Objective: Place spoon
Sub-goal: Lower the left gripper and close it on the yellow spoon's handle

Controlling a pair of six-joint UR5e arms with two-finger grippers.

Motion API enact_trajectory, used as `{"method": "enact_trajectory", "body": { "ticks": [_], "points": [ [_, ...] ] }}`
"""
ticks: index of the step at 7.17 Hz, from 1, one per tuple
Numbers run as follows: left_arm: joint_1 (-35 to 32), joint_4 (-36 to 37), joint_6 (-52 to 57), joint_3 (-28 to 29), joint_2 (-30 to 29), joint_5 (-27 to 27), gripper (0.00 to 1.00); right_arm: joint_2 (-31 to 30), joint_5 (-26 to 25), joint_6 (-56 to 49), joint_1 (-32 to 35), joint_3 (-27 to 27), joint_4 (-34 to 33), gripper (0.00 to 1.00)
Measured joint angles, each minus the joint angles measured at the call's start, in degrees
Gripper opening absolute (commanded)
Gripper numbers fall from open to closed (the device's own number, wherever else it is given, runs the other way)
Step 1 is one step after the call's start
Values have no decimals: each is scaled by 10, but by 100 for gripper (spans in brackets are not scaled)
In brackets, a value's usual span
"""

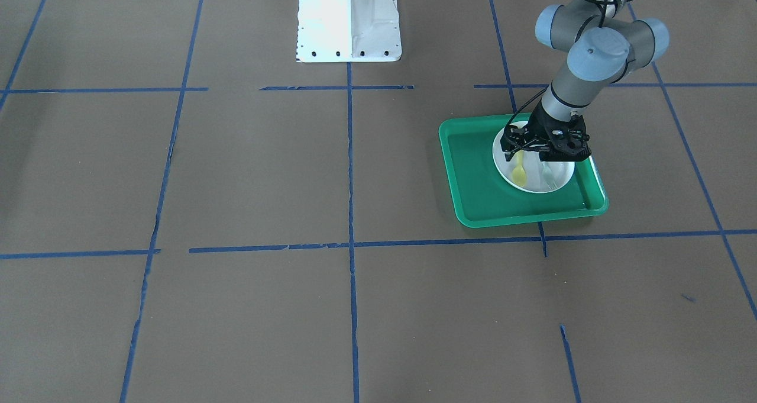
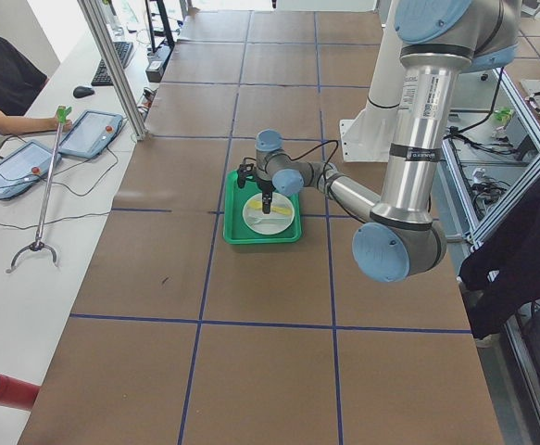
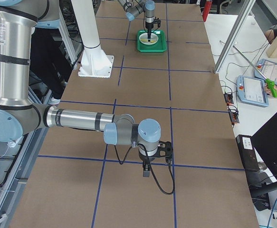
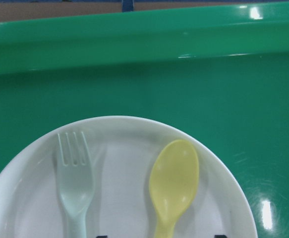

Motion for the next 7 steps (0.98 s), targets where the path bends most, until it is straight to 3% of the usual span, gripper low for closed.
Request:
{"method": "enact_trajectory", "body": {
  "ticks": [1,3,5,6,7],
  "points": [
    [1,0,1,2,0,0,70,0,0,0,0,0,0,100],
    [3,-1,2,4,-1,0,58,0,0,0,0,0,0,100],
    [4,-1,3,8,-2,0,58,0,0,0,0,0,0,100],
    [4,-3,3,11,-3,-1,53,0,0,0,0,0,0,100],
    [4,-6,3,12,-4,-1,39,0,0,0,0,0,0,100]
  ]
}}
